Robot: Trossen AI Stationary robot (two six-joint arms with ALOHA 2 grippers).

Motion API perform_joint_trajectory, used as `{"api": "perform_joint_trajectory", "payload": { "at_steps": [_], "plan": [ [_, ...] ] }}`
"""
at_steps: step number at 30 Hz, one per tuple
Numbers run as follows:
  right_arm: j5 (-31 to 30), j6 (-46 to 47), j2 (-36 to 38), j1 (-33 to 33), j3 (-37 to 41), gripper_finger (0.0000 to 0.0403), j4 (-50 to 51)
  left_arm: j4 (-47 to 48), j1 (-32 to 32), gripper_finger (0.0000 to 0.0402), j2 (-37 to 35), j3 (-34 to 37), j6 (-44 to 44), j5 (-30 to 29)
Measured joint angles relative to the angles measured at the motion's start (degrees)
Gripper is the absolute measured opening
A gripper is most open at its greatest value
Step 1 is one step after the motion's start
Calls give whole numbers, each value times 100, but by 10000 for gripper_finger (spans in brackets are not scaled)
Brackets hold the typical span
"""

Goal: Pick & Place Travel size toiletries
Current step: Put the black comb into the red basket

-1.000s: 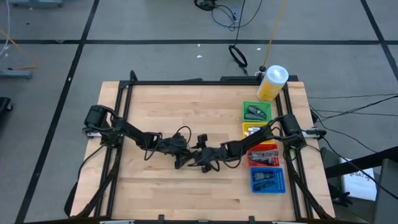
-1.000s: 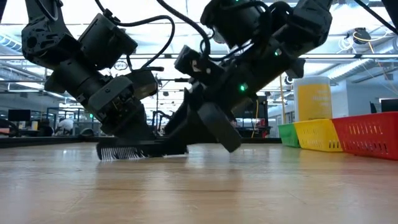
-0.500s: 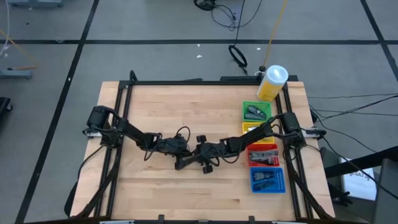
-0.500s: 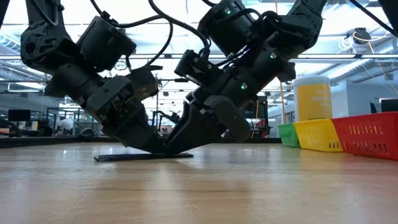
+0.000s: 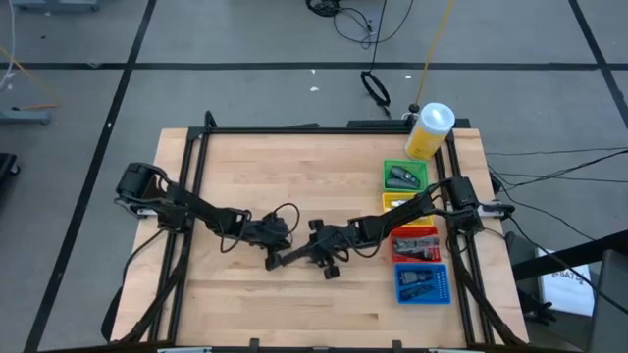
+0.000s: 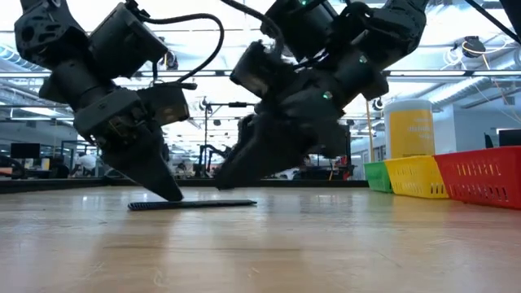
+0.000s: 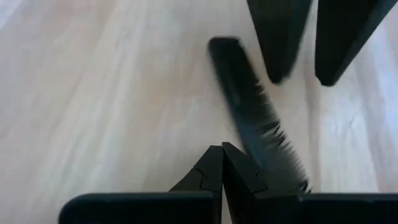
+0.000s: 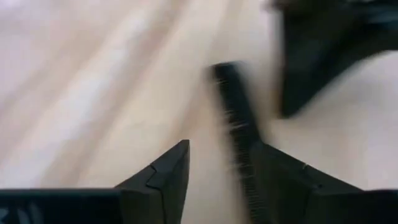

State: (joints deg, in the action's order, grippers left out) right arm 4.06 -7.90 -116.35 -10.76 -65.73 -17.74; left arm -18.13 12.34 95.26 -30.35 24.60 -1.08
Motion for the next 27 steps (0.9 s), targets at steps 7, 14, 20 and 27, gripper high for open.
{"api": "perform_joint_trajectory", "payload": {
  "at_steps": [7, 14, 20, 27],
  "plan": [
    [709, -13, -6, 89, 13, 173, 752, -51, 392, 4, 127, -14, 443, 110],
    [-1225, 121, -7, 423, 234, 161, -219, -1032, 1019, 2, 255, 10, 908, 39],
    [-1727, 183, 174, 379, 232, 161, -161, -1473, 1181, 2, 81, -110, 573, -583],
    [625, 734, 398, 88, 232, 151, 65, -620, 687, 1, -265, -184, 254, -1421]
  ]
}}
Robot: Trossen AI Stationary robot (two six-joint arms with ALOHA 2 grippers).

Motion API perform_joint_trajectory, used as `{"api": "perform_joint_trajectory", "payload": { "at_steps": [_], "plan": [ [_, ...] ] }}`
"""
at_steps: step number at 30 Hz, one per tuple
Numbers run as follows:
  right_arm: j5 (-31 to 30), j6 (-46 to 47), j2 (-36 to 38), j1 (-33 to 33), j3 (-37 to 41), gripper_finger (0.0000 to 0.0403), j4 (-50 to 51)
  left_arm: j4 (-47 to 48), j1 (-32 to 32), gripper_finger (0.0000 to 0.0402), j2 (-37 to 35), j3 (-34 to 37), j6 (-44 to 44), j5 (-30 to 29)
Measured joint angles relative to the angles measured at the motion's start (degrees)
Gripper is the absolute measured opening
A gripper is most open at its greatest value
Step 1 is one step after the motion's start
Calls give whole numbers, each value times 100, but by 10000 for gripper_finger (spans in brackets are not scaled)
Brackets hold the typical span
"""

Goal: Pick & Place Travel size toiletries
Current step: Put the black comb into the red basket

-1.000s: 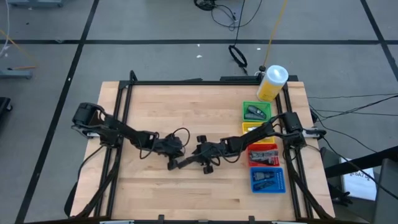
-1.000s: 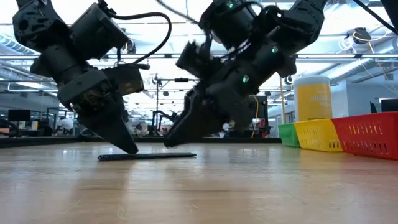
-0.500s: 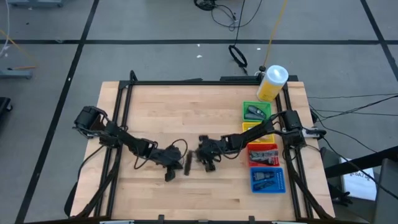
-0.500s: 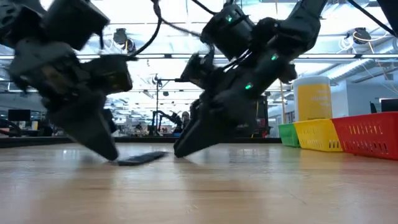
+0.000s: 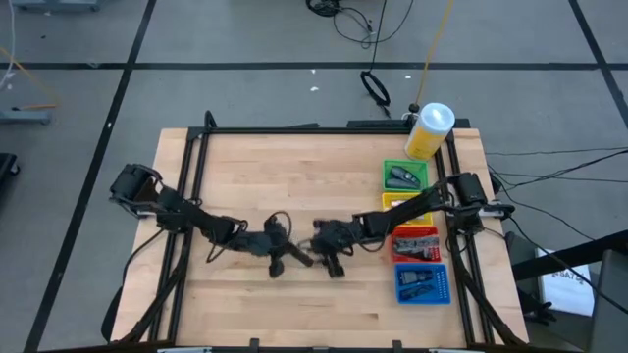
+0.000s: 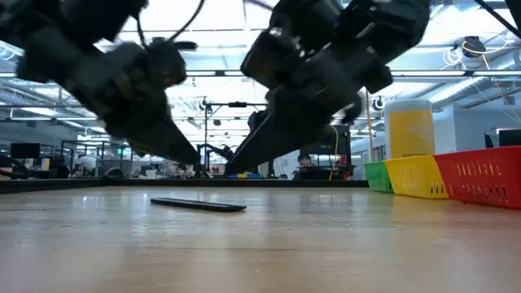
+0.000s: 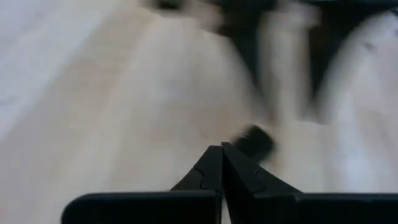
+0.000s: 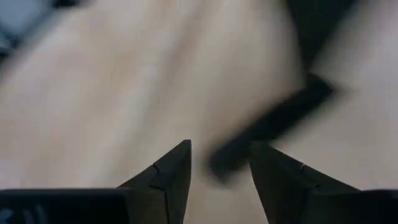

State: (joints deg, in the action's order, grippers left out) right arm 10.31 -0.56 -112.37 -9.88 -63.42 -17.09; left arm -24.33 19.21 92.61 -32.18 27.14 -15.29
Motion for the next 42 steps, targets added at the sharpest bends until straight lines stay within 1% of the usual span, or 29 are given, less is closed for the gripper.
{"api": "perform_joint_trajectory", "payload": {
  "at_steps": [1, 2, 5, 8, 11, 14, 16, 19, 22, 25, 27, 30, 32, 34, 38, 40, 42],
  "plan": [
    [190, 128, -47, -67, 4, 149, -107, 69, -132, 1, -7, -4, -39, 11],
    [218, 247, -124, -133, 3, 147, -322, 170, -272, 2, -8, -6, -88, 65],
    [135, 302, -383, -292, 6, 141, -737, 410, -609, 4, 187, -10, -219, 390],
    [88, 302, -638, -374, 6, 137, -1121, 492, -756, 1, 385, -6, -309, 635],
    [-343, 371, -735, -380, 4, 135, -1059, 680, -749, 4, 488, -26, -237, 785],
    [-993, 378, -721, -303, -8, 135, -782, 775, -631, 2, 501, -26, -80, 728],
    [-1223, 290, -662, -265, -7, 137, -601, 702, -539, 2, 503, -26, 16, 730],
    [-1346, 91, -484, -237, 8, 139, -301, 644, -433, 4, 509, -22, 121, 745],
    [-1327, -137, -330, -220, 13, 139, -247, 625, -403, 1, 510, -20, 154, 652],
    [-1318, -463, -296, -225, 0, 141, -457, 611, -410, 4, 479, -17, 233, 649],
    [-1210, -783, -300, -256, 8, 147, -449, 645, -412, 4, 433, -17, 304, 705],
    [-863, -1183, -305, -298, 11, 165, -500, 785, -355, 1, 281, -13, 429, 917],
    [-846, -1348, -305, -319, 9, 182, -509, 885, -237, 2, 174, -4, 605, 1179],
    [-849, -1518, -305, -335, 9, 201, -494, 875, -86, 1, 156, -4, 744, 1315],
    [-871, -2057, -352, -319, 6, 232, -582, 698, 126, 2, 335, -12, 957, 1187],
    [-862, -2275, -473, -294, 4, 241, -736, 635, 137, 1, 447, -22, 1025, 1036],
    [-875, -2532, -573, -288, 6, 246, -836, 317, 114, 1, 650, -22, 1030, 905]
  ]
}}
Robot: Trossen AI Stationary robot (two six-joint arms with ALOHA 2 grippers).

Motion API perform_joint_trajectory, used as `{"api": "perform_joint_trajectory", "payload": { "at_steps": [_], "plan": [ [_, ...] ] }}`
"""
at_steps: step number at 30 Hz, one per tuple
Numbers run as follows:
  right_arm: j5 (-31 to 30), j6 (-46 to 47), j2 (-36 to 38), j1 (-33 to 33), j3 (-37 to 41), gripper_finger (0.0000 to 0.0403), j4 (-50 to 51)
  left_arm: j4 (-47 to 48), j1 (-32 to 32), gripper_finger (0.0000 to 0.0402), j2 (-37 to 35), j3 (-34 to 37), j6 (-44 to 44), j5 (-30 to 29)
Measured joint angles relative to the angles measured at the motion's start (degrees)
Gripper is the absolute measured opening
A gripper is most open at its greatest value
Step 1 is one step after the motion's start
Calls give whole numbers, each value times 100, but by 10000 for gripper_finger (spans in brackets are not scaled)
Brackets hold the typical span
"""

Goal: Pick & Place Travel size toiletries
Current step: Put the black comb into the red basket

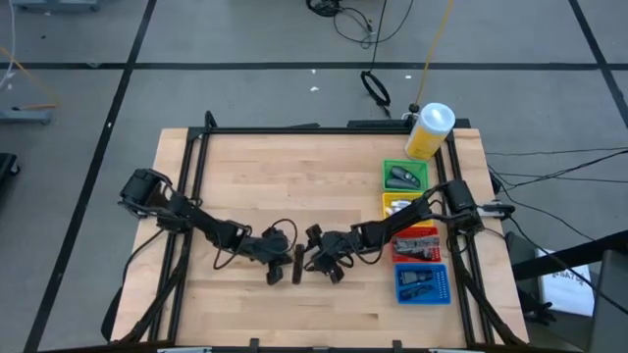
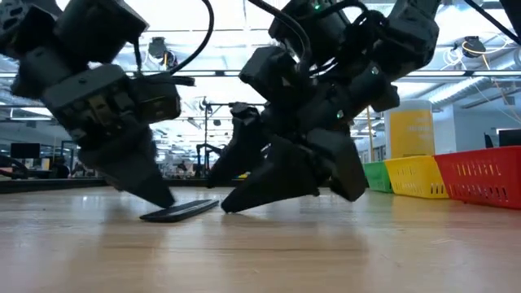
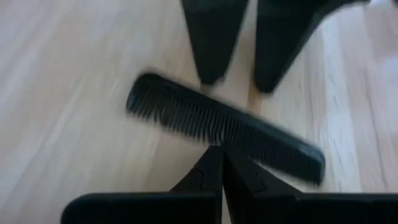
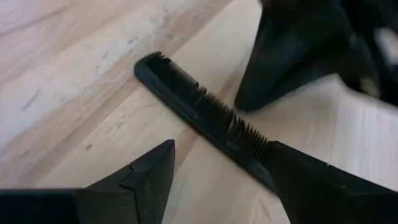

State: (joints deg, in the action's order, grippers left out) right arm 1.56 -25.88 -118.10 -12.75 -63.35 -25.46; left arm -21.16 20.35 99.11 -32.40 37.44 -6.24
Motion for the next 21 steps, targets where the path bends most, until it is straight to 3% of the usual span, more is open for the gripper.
{"api": "perform_joint_trajectory", "payload": {
  "at_steps": [8, 21],
  "plan": [
    [-576, -1080, -141, -11, -9, 236, -37, -1220, -294, 2, 826, -7, -384, 167],
    [-1191, -1087, -69, -196, -2, 224, 31, -1481, -441, 1, 1030, -7, -745, 254]
  ]
}}
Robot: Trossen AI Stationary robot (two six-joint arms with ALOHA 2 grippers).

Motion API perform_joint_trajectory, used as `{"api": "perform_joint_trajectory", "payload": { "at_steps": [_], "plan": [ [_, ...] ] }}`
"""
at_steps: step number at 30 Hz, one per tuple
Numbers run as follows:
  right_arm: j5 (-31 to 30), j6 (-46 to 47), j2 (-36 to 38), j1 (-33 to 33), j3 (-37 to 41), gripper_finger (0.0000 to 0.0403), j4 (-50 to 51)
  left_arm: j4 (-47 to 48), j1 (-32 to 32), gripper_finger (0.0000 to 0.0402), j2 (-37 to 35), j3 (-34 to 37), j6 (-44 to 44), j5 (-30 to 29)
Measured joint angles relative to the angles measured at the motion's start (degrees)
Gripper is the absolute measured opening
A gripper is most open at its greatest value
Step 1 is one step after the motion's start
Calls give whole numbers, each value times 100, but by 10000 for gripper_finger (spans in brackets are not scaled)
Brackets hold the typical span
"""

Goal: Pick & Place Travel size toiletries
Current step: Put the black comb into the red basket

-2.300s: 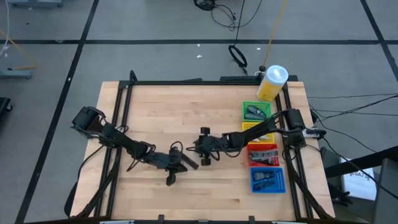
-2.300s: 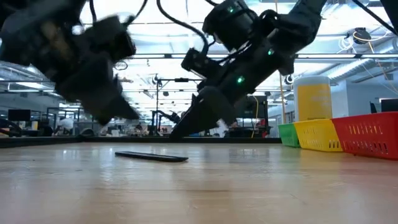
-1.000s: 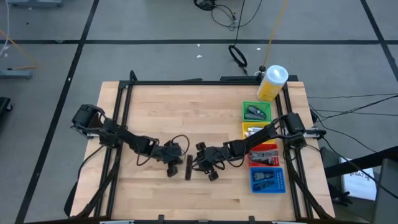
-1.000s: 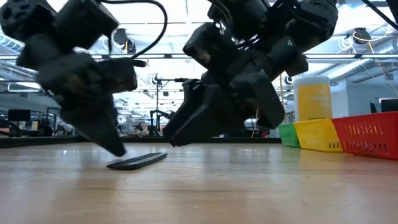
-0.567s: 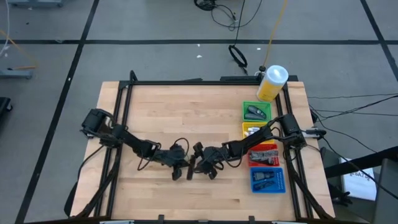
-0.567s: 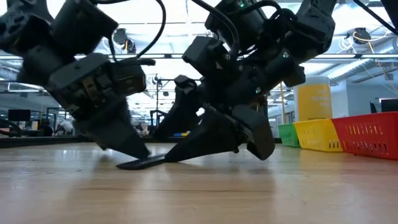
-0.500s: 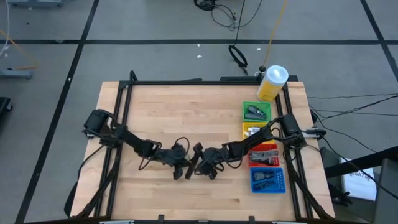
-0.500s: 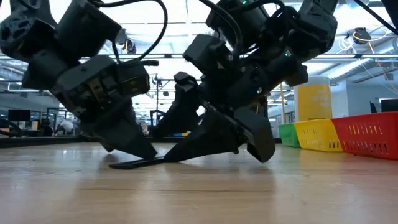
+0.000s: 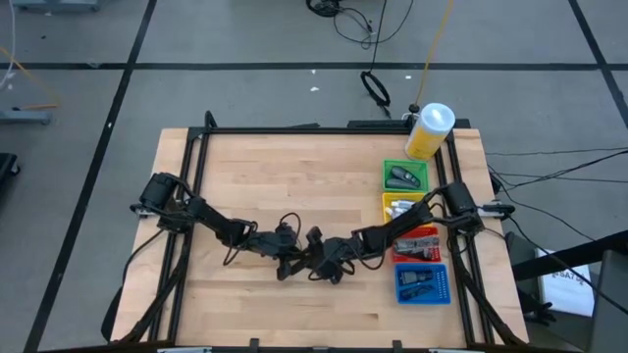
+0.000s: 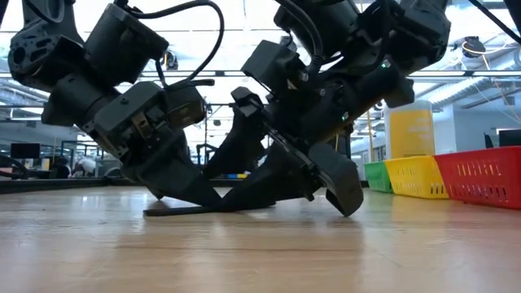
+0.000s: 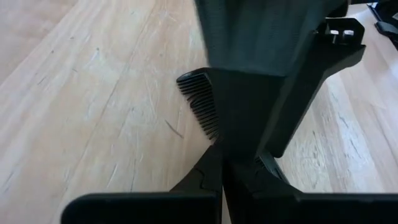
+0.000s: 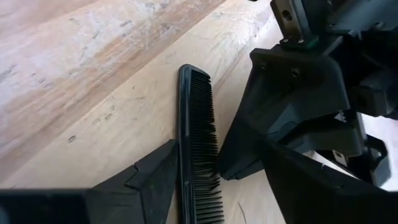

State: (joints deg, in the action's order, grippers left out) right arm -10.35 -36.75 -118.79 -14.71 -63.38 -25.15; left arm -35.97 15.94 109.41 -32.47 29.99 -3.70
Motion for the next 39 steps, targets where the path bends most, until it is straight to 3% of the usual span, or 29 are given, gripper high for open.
{"api": "perform_joint_trajectory", "payload": {
  "at_steps": [5, 39],
  "plan": [
    [-307, -15, 44, -111, 1, 216, -31, -7, -6, 2, 11, 0, -52, -9],
    [-322, 157, 162, -219, 3, 214, -37, -206, -2, 3, 37, 17, -183, 22]
  ]
}}
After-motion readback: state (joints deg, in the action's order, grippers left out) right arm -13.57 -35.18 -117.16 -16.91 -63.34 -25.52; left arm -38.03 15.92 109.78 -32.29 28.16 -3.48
